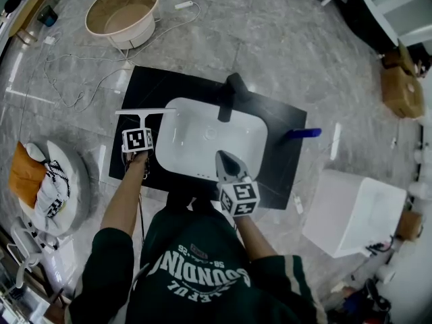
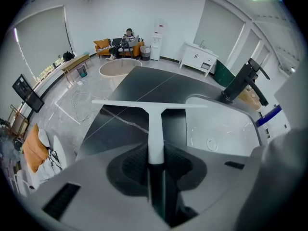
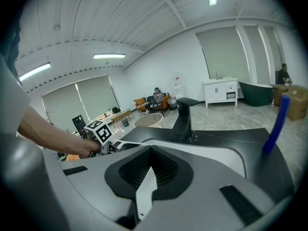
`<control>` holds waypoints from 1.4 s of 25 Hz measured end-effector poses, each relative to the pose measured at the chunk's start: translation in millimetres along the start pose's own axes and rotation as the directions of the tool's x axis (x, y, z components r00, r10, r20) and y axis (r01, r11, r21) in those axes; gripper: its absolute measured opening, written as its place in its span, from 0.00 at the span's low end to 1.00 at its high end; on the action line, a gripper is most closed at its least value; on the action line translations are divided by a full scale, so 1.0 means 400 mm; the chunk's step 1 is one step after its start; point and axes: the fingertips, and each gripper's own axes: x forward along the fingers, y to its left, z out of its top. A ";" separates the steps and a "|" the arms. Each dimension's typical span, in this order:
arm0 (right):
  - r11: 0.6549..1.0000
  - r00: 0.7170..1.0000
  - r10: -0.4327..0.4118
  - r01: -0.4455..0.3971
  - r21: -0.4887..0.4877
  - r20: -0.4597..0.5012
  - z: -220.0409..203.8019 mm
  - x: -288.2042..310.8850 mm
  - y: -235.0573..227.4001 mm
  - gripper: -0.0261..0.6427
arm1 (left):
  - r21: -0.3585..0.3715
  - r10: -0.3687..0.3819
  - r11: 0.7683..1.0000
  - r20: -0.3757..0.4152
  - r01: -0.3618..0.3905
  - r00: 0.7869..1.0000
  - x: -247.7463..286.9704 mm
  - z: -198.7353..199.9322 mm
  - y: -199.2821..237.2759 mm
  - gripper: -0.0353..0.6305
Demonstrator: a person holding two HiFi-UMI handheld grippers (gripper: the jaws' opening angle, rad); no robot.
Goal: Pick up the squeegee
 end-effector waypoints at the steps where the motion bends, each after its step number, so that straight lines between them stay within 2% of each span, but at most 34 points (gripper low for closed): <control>1: 1.000 1.000 -0.004 0.004 0.001 -0.001 -0.002 -0.005 -0.001 0.04 | -0.007 -0.006 1.000 0.003 0.006 1.000 -0.001 -0.004 -0.001 0.18; 10: 1.000 0.999 -0.026 0.026 0.007 0.023 -0.004 -0.049 -0.013 0.04 | -0.009 -0.047 0.999 0.029 0.047 0.998 -0.024 -0.031 -0.040 0.18; 16: 1.000 0.999 -0.030 0.029 0.008 0.038 -0.004 -0.083 -0.014 0.04 | 0.022 -0.060 0.998 0.089 0.058 0.994 -0.066 -0.016 -0.082 0.18; 21: 0.999 0.997 -0.045 0.045 0.013 0.057 0.002 -0.113 -0.026 0.04 | 0.037 -0.101 0.995 0.148 0.097 0.984 -0.112 0.001 -0.125 0.18; 25: 0.998 0.995 -0.057 0.057 0.000 0.082 0.016 -0.133 -0.039 0.04 | 0.068 -0.138 0.990 0.207 0.126 0.969 -0.165 0.029 -0.168 0.18; 35: 0.994 0.982 -0.109 0.111 -0.009 0.152 0.069 -0.181 -0.069 0.04 | 0.162 -0.235 0.968 0.336 0.189 0.912 -0.282 0.076 -0.274 0.18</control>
